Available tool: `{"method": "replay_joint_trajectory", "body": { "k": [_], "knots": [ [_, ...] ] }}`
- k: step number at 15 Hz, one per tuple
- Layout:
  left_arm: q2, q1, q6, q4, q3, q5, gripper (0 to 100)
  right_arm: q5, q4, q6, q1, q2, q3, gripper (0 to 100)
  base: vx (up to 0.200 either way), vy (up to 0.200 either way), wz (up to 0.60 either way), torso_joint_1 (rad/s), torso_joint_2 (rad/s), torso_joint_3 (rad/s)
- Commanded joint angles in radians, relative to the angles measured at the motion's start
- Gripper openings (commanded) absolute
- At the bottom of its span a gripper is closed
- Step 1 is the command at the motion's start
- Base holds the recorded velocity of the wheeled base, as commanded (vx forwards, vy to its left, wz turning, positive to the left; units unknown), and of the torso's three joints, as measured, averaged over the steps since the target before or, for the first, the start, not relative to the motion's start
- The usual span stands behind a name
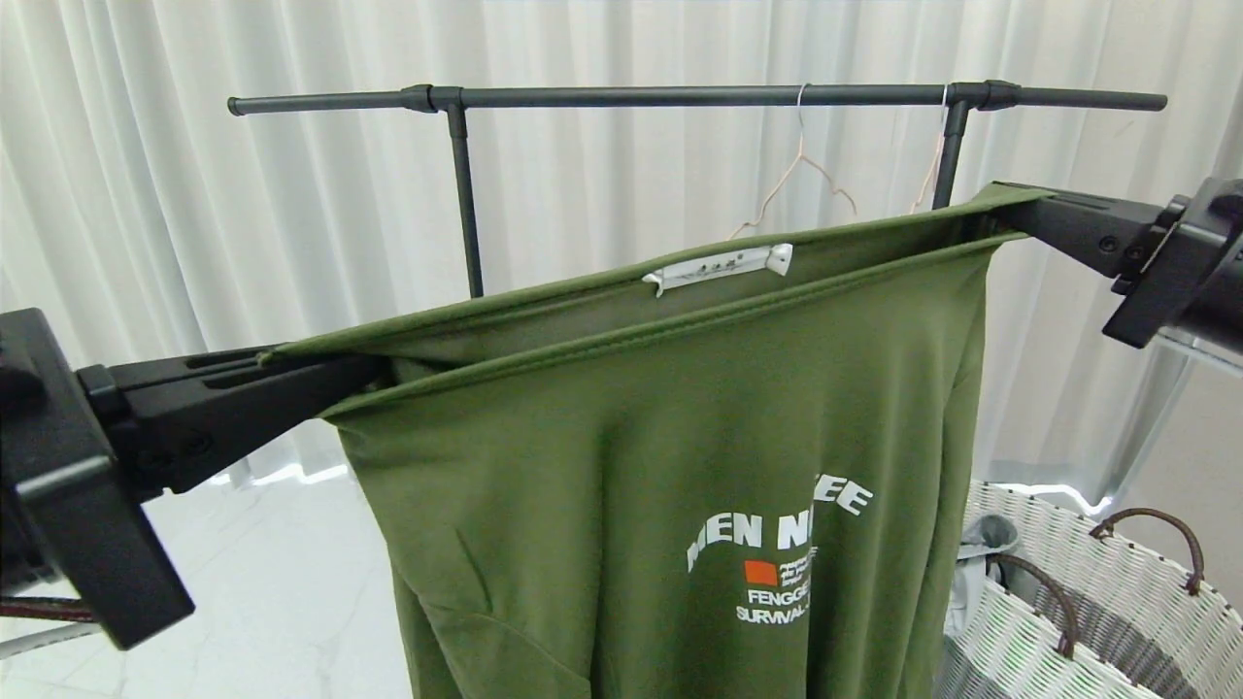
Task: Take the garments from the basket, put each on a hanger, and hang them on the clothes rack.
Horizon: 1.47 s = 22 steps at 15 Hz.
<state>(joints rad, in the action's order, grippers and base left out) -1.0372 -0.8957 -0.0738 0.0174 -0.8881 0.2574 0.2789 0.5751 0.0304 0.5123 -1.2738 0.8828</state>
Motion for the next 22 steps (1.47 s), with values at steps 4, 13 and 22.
{"method": "replay_joint_trajectory", "body": {
  "k": [4, 13, 22],
  "knots": [
    [0.032, -0.049, 0.003, 0.004, 0.006, -0.007, 0, 0.003, 0.008, -0.006, 0.035, -0.075, 0.042, 0, 0.0, 0.0, 0.0, 0.0, 0.0, 0.0],
    [0.006, -0.009, 0.006, 0.004, -0.003, -0.021, 0, 0.003, 0.02, -0.03, 0.041, -0.044, 0.03, 0, 0.0, 0.0, 0.0, 0.0, 0.0, 0.0],
    [-0.161, 0.089, 0.035, 0.006, -0.129, -0.033, 0, 0.005, 0.014, -0.029, 0.043, 0.128, -0.097, 0, 0.0, 0.0, 0.0, 0.0, 0.0, 0.0]
  ]
}}
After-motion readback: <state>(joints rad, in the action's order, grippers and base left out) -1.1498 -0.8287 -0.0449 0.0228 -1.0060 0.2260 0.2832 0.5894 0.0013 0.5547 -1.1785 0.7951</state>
